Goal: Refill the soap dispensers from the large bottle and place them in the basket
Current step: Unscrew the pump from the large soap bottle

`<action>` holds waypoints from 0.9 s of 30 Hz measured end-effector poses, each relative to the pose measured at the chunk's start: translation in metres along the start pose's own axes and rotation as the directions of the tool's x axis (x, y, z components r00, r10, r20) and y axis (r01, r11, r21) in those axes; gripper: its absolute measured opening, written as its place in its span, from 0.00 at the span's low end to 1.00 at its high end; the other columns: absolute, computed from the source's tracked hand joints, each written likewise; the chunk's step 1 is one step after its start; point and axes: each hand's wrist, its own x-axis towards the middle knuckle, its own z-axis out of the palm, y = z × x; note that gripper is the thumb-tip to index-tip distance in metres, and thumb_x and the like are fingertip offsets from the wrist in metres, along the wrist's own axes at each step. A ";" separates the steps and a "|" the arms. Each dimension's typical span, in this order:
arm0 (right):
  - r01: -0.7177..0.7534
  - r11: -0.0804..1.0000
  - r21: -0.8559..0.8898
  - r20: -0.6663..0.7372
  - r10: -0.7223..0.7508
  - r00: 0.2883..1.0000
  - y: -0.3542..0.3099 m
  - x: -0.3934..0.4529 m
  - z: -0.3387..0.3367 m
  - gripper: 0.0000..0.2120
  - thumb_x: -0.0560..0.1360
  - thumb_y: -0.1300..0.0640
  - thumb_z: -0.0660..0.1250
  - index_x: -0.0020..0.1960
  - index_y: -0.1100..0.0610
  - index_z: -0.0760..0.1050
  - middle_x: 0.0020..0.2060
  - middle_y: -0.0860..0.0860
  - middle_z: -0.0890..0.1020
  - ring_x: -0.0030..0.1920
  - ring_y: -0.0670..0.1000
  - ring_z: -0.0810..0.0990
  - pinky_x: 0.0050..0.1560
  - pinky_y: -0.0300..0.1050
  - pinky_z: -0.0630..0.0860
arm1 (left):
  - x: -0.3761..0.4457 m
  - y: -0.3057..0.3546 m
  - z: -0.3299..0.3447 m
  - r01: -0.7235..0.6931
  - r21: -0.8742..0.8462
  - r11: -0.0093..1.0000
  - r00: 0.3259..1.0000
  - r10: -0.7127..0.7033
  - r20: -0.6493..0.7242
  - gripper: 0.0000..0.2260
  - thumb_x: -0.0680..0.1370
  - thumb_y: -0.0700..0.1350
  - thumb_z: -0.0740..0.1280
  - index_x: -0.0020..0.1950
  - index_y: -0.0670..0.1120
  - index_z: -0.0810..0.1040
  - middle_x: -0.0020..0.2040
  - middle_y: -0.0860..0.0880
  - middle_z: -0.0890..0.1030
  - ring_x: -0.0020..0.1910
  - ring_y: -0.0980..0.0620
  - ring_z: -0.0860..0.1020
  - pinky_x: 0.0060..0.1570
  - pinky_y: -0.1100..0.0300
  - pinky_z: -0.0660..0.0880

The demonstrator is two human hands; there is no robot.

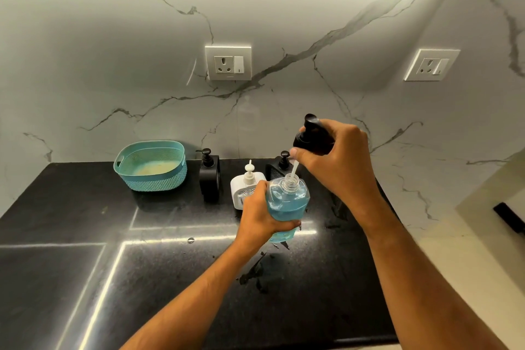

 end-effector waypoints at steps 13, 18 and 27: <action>-0.014 1.000 0.011 -0.034 0.014 0.999 -0.008 0.005 -0.012 0.17 0.71 0.51 0.80 0.56 0.57 0.84 0.48 0.51 0.87 0.46 0.43 0.81 0.50 0.28 0.74 | 0.005 -0.022 0.011 0.014 -0.014 1.000 1.000 -0.014 0.000 0.35 0.62 0.50 0.88 0.62 0.50 0.73 0.59 0.57 0.82 0.60 0.57 0.81 0.58 0.63 0.80; -0.033 0.998 0.045 -0.052 0.036 0.998 -0.009 0.008 -0.022 0.16 0.71 0.52 0.80 0.56 0.56 0.85 0.47 0.50 0.87 0.46 0.44 0.83 0.49 0.24 0.75 | 0.008 -0.030 0.015 0.037 -0.008 0.999 0.999 -0.037 0.011 0.35 0.62 0.49 0.88 0.62 0.50 0.72 0.58 0.59 0.82 0.60 0.62 0.80 0.59 0.63 0.80; -0.040 0.998 0.056 -0.093 0.045 0.995 -0.002 0.011 -0.031 0.16 0.71 0.51 0.80 0.56 0.56 0.85 0.46 0.48 0.86 0.46 0.45 0.83 0.48 0.23 0.75 | 0.014 -0.036 0.023 0.037 0.015 0.999 0.999 -0.037 0.022 0.36 0.61 0.50 0.88 0.60 0.52 0.71 0.58 0.59 0.82 0.59 0.63 0.80 0.55 0.70 0.78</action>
